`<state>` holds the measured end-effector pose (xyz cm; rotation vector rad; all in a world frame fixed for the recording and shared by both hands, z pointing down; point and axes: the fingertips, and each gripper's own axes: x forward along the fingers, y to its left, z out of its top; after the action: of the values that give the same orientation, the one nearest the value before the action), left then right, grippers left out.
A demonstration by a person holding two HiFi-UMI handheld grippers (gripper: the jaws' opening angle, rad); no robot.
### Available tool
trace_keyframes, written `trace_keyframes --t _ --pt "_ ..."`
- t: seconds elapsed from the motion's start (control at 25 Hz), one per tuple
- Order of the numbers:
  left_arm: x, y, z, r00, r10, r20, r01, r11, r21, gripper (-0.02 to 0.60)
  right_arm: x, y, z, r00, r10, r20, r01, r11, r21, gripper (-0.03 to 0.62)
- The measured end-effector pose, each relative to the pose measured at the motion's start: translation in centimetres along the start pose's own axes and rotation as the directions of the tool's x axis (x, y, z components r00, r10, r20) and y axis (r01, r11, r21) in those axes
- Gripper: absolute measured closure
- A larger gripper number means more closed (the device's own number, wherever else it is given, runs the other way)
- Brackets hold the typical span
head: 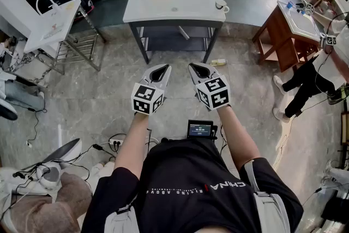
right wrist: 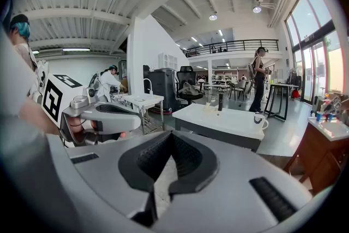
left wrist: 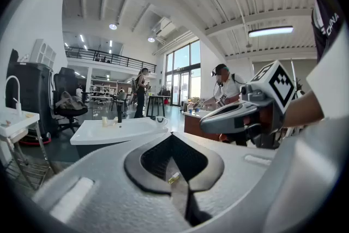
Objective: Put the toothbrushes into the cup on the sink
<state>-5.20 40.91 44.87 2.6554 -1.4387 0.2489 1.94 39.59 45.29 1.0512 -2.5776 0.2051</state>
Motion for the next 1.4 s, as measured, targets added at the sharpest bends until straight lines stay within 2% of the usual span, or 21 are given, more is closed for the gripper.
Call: trace_keyframes --t 0.28,0.4,0.6,0.76,1.08,1.4 --pt "0.3 0.4 -0.7 0.998 0.036 -0.055 -0.037 0.999 -0.011 0.575 0.1 0.3 0.6 1.0 0.01 0.007 -0.01 1.0 -0.012 0.585" --pt "0.4 -0.2 -1.0 0.998 0.017 -0.063 -0.016 1.0 0.016 0.575 0.0 0.7 0.6 0.999 0.029 0.014 -0.029 0.999 -0.013 0.585" --pt "0.3 -0.9 0.0 1.0 -0.023 -0.006 0.023 0.999 -0.03 0.575 0.0 0.6 0.6 0.999 0.044 0.026 -0.044 0.999 0.01 0.585" --pt "0.2 -0.6 -0.2 1.0 -0.015 -0.02 0.015 1.0 0.0 0.575 0.0 0.4 0.4 0.999 0.034 0.024 -0.034 0.999 0.013 0.585" --pt "0.5 -1.1 -0.2 1.0 -0.02 -0.022 0.02 1.0 -0.008 0.575 -0.3 0.0 0.1 0.999 0.05 0.012 -0.051 0.998 0.023 0.585" --pt "2.0 -1.5 -0.5 0.999 0.007 -0.038 -0.007 1.0 -0.015 0.575 -0.7 -1.0 -0.3 0.995 0.096 0.01 -0.097 0.995 0.038 0.585"
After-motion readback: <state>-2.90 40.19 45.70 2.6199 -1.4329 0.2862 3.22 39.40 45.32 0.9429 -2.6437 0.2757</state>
